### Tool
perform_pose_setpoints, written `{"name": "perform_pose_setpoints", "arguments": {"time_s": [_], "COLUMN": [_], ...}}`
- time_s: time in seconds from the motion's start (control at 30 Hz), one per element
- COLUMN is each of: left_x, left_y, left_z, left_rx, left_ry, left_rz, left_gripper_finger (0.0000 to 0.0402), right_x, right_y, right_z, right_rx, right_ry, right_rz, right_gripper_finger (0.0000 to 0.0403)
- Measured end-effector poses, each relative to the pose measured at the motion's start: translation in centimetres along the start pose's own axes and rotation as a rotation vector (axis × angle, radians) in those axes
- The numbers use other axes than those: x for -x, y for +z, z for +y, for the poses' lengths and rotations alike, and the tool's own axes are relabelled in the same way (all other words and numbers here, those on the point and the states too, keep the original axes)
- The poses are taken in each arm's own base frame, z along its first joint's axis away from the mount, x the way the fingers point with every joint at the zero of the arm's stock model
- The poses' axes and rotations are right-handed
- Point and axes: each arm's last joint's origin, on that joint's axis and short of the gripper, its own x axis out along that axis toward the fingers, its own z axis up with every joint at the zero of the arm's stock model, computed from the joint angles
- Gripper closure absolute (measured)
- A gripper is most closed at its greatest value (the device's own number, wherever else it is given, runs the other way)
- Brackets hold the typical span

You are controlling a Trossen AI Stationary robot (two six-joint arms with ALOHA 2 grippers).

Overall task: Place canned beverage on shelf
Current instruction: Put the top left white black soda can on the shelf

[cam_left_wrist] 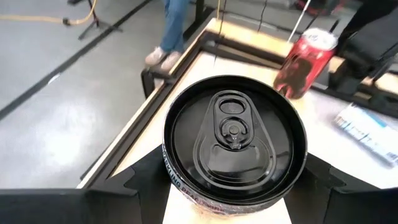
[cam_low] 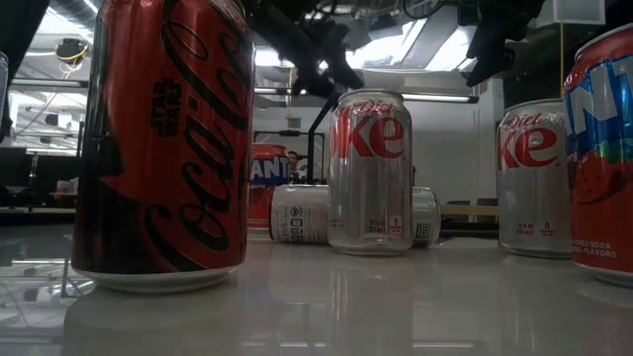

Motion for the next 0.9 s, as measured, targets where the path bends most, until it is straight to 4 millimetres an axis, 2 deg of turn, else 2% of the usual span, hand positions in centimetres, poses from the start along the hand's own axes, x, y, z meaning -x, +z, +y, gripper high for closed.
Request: {"name": "perform_pose_setpoints", "arguments": {"time_s": [0.4,0.9], "left_x": [-1.8,-3.2], "left_y": [-2.2,-4.8], "left_z": [0.4,0.7], "left_rx": [0.006,-0.004], "left_ry": [0.018,0.021], "left_rz": [0.086,0.055], "left_gripper_finger": [0.0174,0.0174], "right_x": [0.0,0.0], "right_y": [0.0,0.0], "right_z": [0.0,0.0], "right_rx": [0.001,0.001], "right_ry": [-0.003,-0.003], "right_rz": [-0.002,-0.002], "right_gripper_finger": [0.0033,0.0033]}}
